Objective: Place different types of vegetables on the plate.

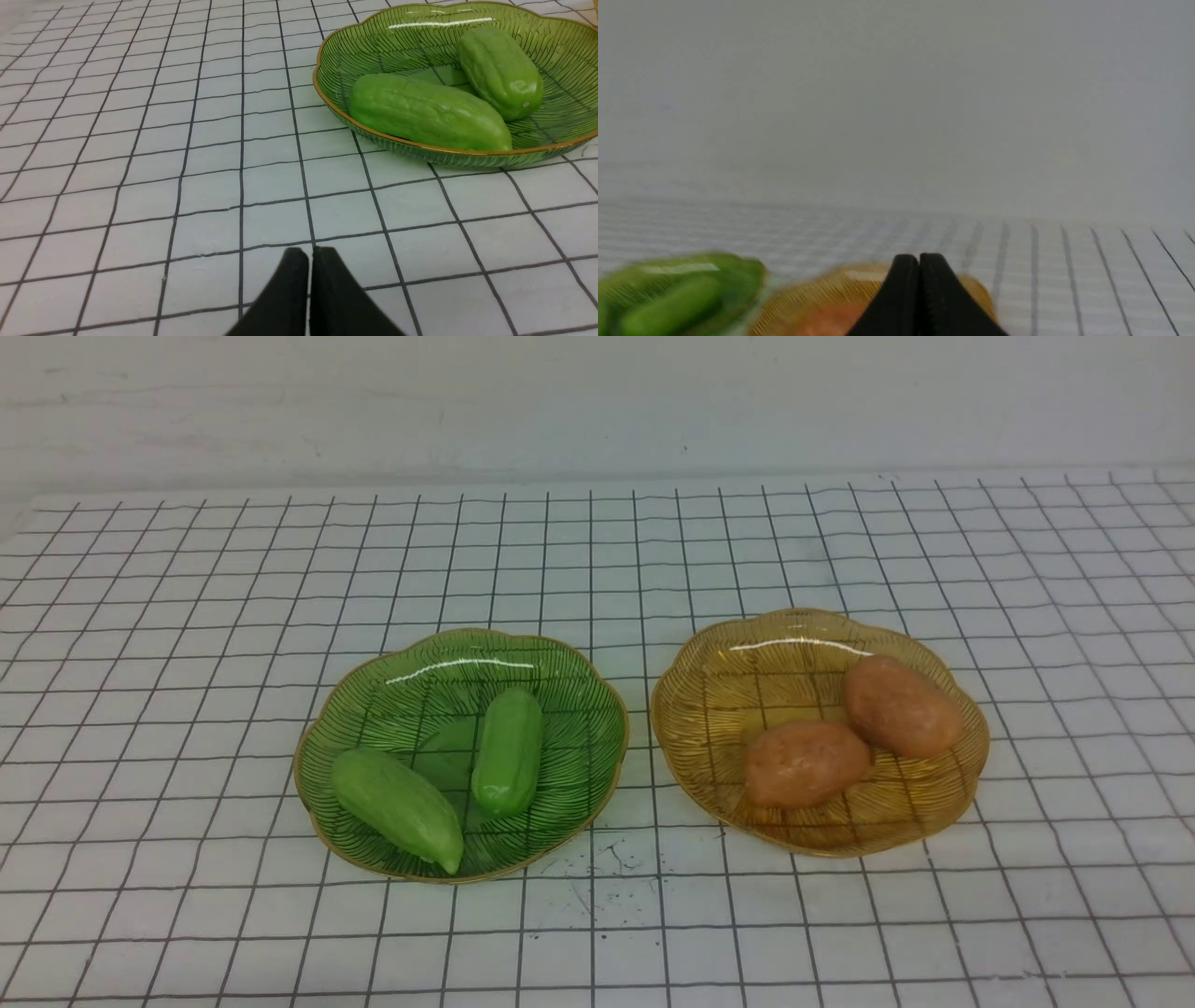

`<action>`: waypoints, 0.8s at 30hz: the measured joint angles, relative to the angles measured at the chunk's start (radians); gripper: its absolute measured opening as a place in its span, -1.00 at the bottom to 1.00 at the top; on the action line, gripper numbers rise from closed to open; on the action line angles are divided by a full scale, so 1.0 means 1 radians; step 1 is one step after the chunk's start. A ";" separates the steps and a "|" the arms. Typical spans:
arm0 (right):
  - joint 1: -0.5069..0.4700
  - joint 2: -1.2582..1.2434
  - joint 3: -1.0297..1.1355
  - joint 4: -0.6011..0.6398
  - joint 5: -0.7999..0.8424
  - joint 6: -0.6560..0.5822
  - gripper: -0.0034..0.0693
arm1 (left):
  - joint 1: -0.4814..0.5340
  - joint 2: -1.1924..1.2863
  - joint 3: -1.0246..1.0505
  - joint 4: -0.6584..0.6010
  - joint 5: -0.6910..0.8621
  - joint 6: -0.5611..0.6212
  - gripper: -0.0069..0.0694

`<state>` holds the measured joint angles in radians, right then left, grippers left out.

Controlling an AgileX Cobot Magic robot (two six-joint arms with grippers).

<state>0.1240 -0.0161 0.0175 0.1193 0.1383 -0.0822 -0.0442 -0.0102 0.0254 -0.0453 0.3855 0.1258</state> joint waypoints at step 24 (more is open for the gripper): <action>-0.126 0.001 0.006 -0.024 0.240 -0.009 -0.94 | 0.000 0.000 0.000 0.000 0.000 0.000 -0.84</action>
<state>-0.0022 -0.0149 0.0234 0.0953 0.3787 -0.0909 -0.0442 -0.0102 0.0254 -0.0453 0.3855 0.1258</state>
